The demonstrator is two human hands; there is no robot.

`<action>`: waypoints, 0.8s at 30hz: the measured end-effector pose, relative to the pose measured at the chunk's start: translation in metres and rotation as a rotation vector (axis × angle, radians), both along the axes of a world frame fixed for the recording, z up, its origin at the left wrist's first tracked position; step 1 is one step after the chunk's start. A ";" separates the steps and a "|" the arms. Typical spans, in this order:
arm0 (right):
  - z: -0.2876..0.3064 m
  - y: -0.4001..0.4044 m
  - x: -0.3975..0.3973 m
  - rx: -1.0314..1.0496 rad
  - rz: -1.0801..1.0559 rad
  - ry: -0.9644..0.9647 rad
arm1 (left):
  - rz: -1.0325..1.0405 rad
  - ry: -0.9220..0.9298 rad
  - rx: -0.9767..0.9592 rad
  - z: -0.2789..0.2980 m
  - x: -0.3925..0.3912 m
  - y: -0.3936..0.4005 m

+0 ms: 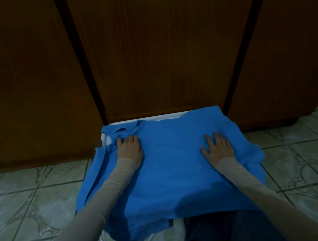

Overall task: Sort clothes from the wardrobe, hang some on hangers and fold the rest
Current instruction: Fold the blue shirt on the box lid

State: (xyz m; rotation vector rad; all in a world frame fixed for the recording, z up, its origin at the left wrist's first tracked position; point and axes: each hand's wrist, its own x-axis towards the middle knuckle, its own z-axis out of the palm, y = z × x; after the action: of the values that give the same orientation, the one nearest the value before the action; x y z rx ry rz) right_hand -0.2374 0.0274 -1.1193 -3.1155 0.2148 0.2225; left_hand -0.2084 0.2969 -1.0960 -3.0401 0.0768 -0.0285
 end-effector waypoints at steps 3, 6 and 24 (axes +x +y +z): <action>0.004 0.015 0.002 0.037 0.024 -0.008 | 0.069 -0.050 -0.062 0.014 0.012 0.013; 0.003 0.030 0.006 0.062 0.159 -0.001 | 0.200 -0.034 -0.176 0.021 0.024 0.026; 0.030 0.041 0.051 0.021 0.243 0.125 | 0.197 -0.010 -0.200 0.027 0.076 0.018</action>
State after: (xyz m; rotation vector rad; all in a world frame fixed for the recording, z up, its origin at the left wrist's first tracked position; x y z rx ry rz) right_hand -0.1868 0.0685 -1.0893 -3.1029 -0.1654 0.4187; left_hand -0.1323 0.3145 -1.0689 -3.2296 -0.2408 -0.0376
